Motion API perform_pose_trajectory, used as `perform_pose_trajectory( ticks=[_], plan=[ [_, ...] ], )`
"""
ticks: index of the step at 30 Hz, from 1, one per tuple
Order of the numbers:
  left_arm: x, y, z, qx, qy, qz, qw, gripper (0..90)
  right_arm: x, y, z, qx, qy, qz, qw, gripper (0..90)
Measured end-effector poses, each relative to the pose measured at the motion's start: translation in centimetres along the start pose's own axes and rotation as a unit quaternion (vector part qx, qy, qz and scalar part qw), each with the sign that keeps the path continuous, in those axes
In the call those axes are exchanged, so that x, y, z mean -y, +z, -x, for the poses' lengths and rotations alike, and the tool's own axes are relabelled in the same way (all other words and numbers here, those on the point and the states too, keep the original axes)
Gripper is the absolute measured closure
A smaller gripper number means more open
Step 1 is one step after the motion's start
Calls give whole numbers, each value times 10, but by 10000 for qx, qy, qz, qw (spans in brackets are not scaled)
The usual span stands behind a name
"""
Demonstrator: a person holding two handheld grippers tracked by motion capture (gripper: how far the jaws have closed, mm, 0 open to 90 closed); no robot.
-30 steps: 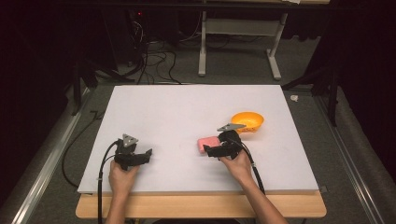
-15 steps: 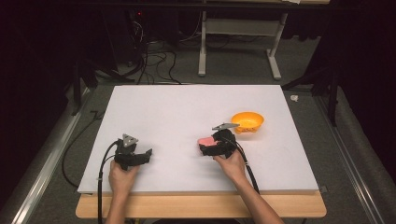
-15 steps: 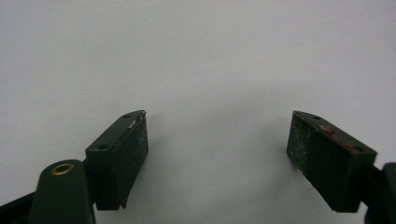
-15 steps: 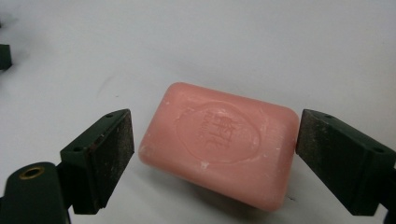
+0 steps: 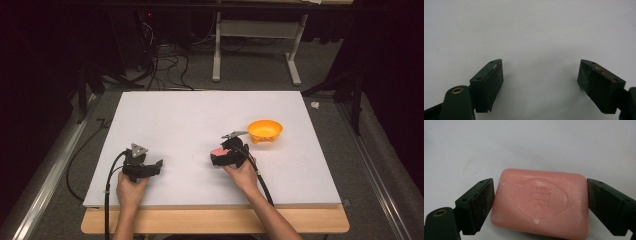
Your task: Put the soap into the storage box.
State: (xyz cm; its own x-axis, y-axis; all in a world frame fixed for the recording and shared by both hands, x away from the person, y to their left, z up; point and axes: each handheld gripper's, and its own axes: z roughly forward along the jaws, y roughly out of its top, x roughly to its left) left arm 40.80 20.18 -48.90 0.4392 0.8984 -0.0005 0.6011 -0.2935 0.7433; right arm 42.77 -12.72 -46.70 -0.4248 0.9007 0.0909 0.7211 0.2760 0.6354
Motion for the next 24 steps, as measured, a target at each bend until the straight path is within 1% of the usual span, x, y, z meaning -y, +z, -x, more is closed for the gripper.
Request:
perform_pose_trajectory(
  ticks=[2, 3, 4, 5, 8, 9, 18, 19, 24],
  plan=[
    [0, 0, 0, 2, -1, 0, 10000, 211, 0, 2, 0, 2, -13, -15, 10000, 113],
    [0, 0, 0, 4, -4, 1, 10000, 211, 1, 4, 0, -7, 35, -51, 10000, 114],
    [0, 0, 0, 4, -4, 1, 10000, 211, 1, 4, 0, -7, 35, -51, 10000, 114],
    [0, 0, 0, 4, -3, 0, 10000, 211, 1, 6, 0, 1, 1, -104, 9999, 114],
    [0, 0, 0, 1, -2, 1, 10000, 211, 2, 7, 0, -4, -10, -114, 9999, 114],
    [0, 0, 0, 3, -3, 0, 10000, 211, 2, 8, 0, 13, -53, -98, 9999, 114],
    [0, 0, 0, -2, 7, -6, 10000, 211, 4, 8, -3, 92, -145, -57, 9998, 125],
    [0, 0, 0, -4, 8, -5, 10000, 211, 4, 8, -4, 131, -217, -69, 9997, 132],
    [0, 0, 0, -9, 7, 0, 10000, 211, 5, 8, -5, 173, -318, -92, 9993, 135]
  ],
)
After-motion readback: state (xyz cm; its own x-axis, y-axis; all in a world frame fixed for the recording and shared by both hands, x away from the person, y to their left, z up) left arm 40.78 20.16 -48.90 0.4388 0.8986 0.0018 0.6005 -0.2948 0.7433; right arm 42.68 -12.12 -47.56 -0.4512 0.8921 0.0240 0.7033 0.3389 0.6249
